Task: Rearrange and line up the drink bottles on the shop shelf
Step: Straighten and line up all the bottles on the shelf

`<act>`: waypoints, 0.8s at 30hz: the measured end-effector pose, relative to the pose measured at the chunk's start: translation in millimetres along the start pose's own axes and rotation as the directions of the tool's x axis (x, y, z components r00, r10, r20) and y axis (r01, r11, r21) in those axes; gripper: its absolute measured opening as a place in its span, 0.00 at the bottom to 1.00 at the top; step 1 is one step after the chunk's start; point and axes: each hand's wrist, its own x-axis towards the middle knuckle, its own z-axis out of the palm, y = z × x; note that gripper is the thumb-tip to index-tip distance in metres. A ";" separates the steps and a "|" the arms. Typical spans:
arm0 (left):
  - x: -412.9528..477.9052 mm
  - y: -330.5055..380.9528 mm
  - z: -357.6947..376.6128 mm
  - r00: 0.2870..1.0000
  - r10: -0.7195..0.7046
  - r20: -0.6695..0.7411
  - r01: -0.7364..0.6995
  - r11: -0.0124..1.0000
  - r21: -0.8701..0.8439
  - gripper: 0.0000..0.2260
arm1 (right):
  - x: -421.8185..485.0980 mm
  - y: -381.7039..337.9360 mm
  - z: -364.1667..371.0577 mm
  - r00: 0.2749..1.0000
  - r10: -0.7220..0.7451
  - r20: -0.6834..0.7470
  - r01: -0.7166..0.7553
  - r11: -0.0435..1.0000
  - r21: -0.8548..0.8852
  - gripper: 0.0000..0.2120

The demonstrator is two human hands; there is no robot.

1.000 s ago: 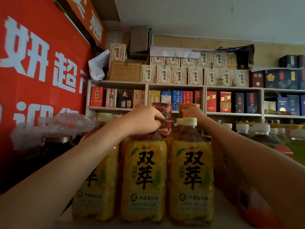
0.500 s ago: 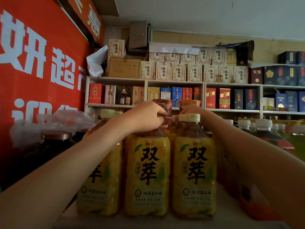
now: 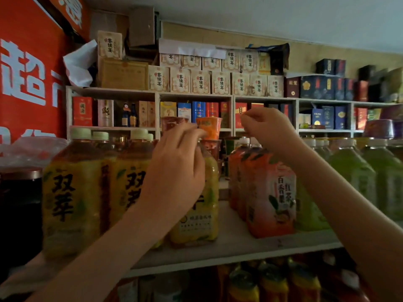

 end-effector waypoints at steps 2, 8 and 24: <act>-9.0 21.8 12.6 0.996 -0.005 0.086 0.014 0.995 -0.103 0.16 | -16.5 16.0 -13.3 0.997 -0.049 -0.063 0.045 0.997 -0.061 0.12; -24.4 68.9 76.2 0.864 -0.317 0.392 0.454 0.827 -0.332 0.17 | -50.4 85.2 -33.0 1.000 -0.018 0.025 0.018 1.000 0.024 0.25; 5.0 87.9 131.0 0.613 -0.573 0.543 0.790 0.431 -0.436 0.26 | -46.8 119.4 -44.3 0.967 -0.072 0.244 -0.001 0.958 0.286 0.19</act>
